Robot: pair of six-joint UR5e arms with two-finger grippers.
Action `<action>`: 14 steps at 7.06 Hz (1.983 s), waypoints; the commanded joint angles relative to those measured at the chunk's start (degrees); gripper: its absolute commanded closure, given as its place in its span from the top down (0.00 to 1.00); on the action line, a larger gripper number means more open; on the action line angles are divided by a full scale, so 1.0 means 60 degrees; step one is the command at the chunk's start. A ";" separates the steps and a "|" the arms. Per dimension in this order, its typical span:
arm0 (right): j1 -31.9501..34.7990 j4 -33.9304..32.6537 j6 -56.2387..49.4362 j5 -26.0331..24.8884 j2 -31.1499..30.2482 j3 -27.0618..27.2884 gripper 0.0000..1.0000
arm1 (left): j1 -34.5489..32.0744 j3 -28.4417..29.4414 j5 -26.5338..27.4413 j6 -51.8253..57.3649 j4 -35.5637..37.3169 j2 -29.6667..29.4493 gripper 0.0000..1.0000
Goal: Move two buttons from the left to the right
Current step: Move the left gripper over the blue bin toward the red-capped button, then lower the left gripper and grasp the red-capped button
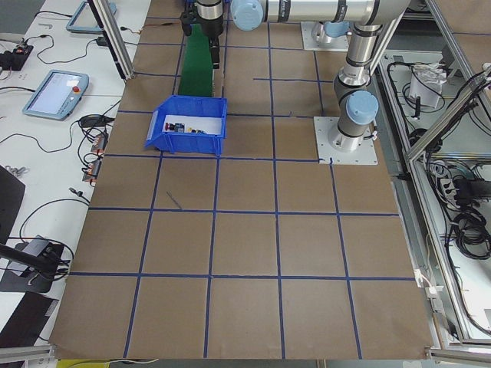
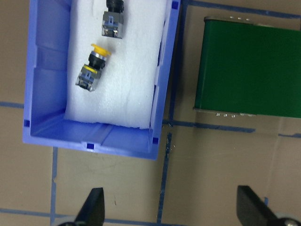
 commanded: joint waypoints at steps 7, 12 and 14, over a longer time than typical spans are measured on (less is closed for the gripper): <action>-0.0002 0.0030 -0.0014 0.0015 0.0001 0.0020 1.00 | 0.0549 0.0931 0.0064 0.2659 0.2234 -0.2988 0.99; -0.0002 0.0030 0.0000 0.0015 -0.0013 0.0020 1.00 | 0.0695 0.0916 0.0108 0.2573 0.2325 -0.3809 0.71; -0.0002 0.0030 0.0000 0.0015 -0.0013 0.0020 1.00 | 0.0783 0.0916 0.0342 0.2573 0.2324 -0.4074 0.71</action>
